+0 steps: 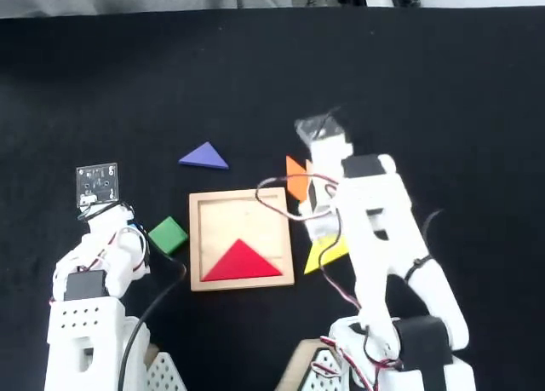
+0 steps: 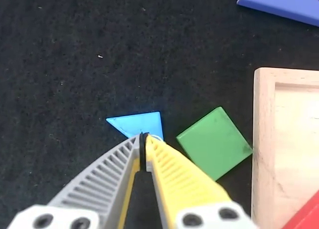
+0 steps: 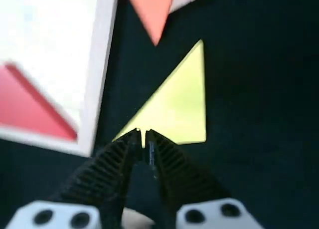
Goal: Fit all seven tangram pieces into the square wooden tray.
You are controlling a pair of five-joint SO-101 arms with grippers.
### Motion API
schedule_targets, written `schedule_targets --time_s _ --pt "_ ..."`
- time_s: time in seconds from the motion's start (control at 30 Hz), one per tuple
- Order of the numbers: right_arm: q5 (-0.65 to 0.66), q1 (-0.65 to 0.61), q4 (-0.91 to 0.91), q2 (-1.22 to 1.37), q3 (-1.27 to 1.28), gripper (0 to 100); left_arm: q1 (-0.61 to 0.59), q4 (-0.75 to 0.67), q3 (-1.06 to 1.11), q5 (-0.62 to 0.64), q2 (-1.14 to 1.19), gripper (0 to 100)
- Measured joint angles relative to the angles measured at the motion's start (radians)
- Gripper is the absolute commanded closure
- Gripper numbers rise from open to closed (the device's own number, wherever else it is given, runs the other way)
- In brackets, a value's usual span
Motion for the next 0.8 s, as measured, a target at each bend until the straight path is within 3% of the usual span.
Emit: schedule_targets --time_s 0.1,0.3,0.5,0.8 --pt "0.115 0.000 0.003 -0.005 0.080 97.9 0.000 0.000 0.000 0.000 0.000 97" --pt "0.180 0.003 0.002 0.101 0.110 98.8 0.000 0.000 0.000 0.000 0.000 97" --pt "0.328 0.137 0.084 0.270 0.012 98.8 0.000 0.000 0.000 0.000 0.000 97" --pt "0.361 0.201 -0.005 0.496 -0.118 98.8 0.000 0.000 0.000 0.000 0.000 97"
